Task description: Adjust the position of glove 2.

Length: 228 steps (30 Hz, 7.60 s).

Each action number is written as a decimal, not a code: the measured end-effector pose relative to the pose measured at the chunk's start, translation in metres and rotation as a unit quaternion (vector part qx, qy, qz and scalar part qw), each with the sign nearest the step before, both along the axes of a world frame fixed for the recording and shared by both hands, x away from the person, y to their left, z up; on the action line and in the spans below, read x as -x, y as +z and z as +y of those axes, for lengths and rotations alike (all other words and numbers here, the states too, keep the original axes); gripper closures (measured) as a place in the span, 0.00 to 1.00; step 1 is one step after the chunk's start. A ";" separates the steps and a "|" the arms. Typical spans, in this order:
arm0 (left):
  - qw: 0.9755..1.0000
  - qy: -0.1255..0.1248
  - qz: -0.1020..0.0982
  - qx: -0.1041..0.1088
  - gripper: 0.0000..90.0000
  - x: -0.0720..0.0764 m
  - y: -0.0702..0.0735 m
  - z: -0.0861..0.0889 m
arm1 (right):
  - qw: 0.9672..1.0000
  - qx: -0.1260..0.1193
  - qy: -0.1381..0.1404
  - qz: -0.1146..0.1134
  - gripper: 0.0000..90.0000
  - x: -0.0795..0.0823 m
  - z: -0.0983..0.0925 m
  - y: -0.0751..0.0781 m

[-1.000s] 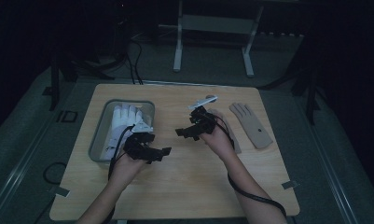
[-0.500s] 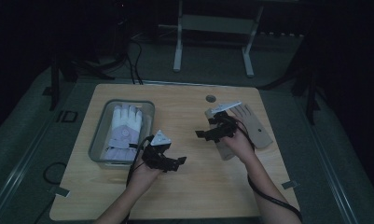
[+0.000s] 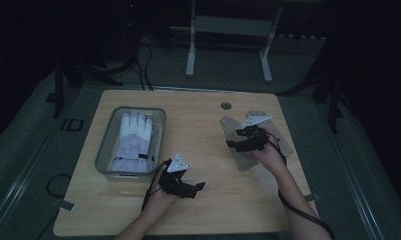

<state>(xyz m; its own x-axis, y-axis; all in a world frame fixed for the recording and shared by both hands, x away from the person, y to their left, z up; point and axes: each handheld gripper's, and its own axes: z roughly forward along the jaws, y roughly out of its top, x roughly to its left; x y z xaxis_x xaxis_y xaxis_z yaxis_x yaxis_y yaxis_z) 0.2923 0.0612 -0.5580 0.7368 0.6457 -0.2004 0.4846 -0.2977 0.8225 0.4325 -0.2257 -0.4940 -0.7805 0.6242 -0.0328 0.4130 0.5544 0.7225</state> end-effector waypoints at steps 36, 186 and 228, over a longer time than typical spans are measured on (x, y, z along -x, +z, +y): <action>0.998 0.019 -0.051 0.022 0.02 0.007 -0.008 0.008 | 0.995 0.035 -0.078 0.051 0.90 -0.023 0.003 -0.048; 0.996 0.035 -0.083 0.015 0.02 0.010 -0.013 0.015 | 0.976 -0.017 -0.218 0.014 0.53 0.029 -0.080 -0.030; 0.996 0.031 -0.083 0.021 0.02 0.010 -0.013 0.016 | 0.976 -0.001 -0.217 0.013 0.91 0.012 -0.090 -0.045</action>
